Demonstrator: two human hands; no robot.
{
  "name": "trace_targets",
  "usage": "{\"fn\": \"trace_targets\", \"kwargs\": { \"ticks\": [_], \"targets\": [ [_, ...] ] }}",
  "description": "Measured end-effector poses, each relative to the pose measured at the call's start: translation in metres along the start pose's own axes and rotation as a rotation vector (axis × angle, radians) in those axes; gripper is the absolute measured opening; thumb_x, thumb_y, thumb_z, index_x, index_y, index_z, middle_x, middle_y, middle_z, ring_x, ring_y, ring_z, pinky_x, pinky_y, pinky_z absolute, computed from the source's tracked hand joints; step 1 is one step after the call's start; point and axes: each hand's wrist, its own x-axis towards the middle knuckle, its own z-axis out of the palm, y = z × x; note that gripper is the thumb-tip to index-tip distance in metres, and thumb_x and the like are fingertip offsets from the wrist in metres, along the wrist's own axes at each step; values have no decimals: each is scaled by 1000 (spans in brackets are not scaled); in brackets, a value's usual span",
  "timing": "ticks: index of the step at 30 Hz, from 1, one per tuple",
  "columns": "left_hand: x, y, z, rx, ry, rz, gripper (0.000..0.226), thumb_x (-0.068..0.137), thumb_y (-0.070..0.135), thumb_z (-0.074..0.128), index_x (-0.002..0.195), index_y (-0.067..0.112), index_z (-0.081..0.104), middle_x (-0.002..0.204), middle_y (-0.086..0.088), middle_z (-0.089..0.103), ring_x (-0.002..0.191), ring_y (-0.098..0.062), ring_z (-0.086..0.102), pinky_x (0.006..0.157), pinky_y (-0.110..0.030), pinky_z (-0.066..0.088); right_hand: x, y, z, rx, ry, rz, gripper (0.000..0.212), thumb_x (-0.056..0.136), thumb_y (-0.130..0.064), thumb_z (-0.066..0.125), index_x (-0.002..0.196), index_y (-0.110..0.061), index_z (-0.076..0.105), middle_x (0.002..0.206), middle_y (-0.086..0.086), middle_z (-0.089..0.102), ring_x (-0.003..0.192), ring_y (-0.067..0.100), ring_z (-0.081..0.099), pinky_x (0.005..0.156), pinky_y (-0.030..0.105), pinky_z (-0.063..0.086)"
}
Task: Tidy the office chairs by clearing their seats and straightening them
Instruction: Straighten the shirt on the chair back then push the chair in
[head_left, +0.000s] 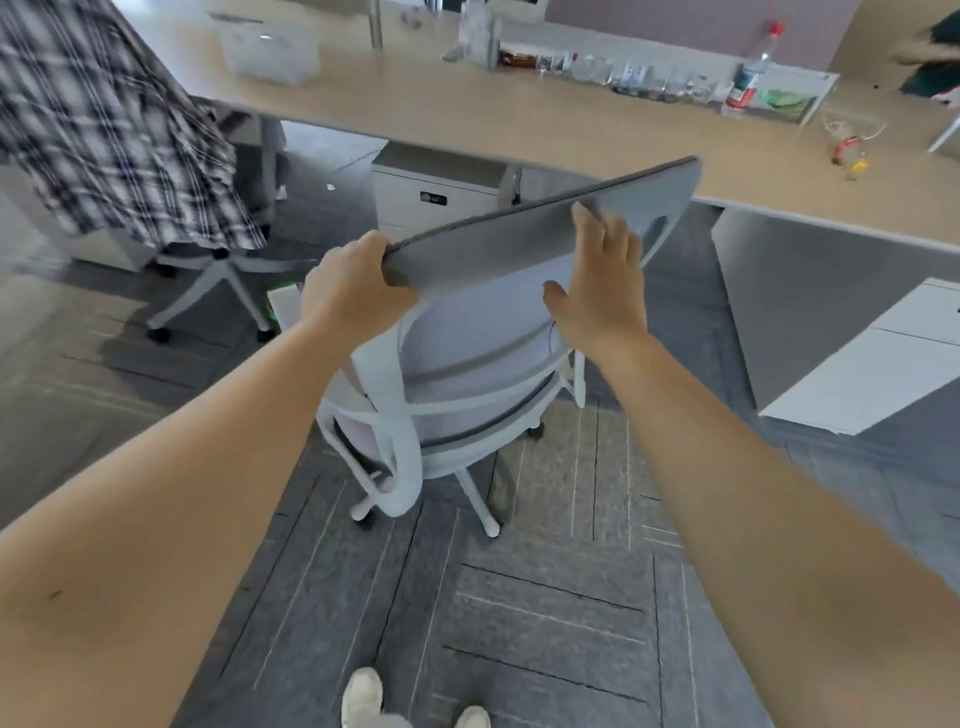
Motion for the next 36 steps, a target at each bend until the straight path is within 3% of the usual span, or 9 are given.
{"fn": "trace_targets", "kwargs": {
  "ticks": [3, 6, 8, 11, 14, 19, 26, 36],
  "targets": [
    [-15, -20, -19, 108, 98, -47, 26, 78, 4, 50, 103, 2, 57, 103, -20, 63, 101, -35, 51, 79, -39, 41, 2, -4, -2, -81, 17, -40, 76, 89, -26, 56, 148, -16, 9, 158, 12, 2, 145, 31, 2, 118, 45, 10],
    [-30, -23, -33, 130, 196, -94, 37, 80, 5, 50, 117, 4, 54, 122, -20, 55, 117, -36, 44, 96, -42, 38, 1, -11, 0, -128, 48, -107, 70, 85, -38, 60, 142, -15, 27, 154, 11, 18, 145, 30, 7, 118, 50, 2],
    [-38, -13, -33, 103, 213, -30, 51, 81, 9, 53, 131, 9, 45, 136, -15, 47, 129, -32, 36, 108, -41, 29, -2, -20, 1, -137, 80, -192, 63, 81, -41, 63, 131, -10, 40, 142, 12, 38, 138, 30, 23, 117, 48, 5],
    [-45, 5, -25, 116, 180, 114, 62, 80, 17, 58, 139, 16, 37, 144, -6, 40, 137, -25, 28, 116, -37, 16, -10, -33, 0, -120, 86, -316, 56, 80, -41, 64, 123, -8, 49, 127, 12, 51, 122, 30, 39, 108, 36, 20],
    [-43, 13, -18, 206, 152, 194, 65, 81, 28, 63, 139, 17, 37, 143, -5, 42, 137, -26, 28, 119, -41, 8, -12, -26, -6, -67, 134, -314, 52, 80, -41, 64, 119, -8, 53, 123, 11, 54, 119, 29, 43, 106, 36, 24],
    [-37, 11, -18, 268, 138, 112, 69, 74, 44, 70, 127, 9, 44, 131, -13, 48, 129, -33, 34, 119, -48, 10, -14, -3, -15, -178, 66, -216, 65, 80, -54, 59, 123, -7, 49, 125, 11, 56, 121, 29, 43, 106, 38, 26],
    [-34, -13, -30, 301, 148, 121, 69, 68, 34, 77, 118, -3, 46, 125, -20, 48, 124, -35, 36, 119, -53, 6, -26, -30, -11, -106, 69, -195, 63, 71, -56, 68, 103, -3, 59, 108, 10, 66, 107, 27, 53, 96, 33, 35],
    [-19, -35, -40, 324, 136, 285, 66, 71, 31, 74, 120, -4, 46, 127, -21, 48, 130, -35, 34, 120, -45, 4, -43, -56, -5, -131, 127, -45, 66, 68, -61, 67, 103, -5, 60, 106, 10, 67, 106, 25, 55, 97, 33, 36]
  ]
}}
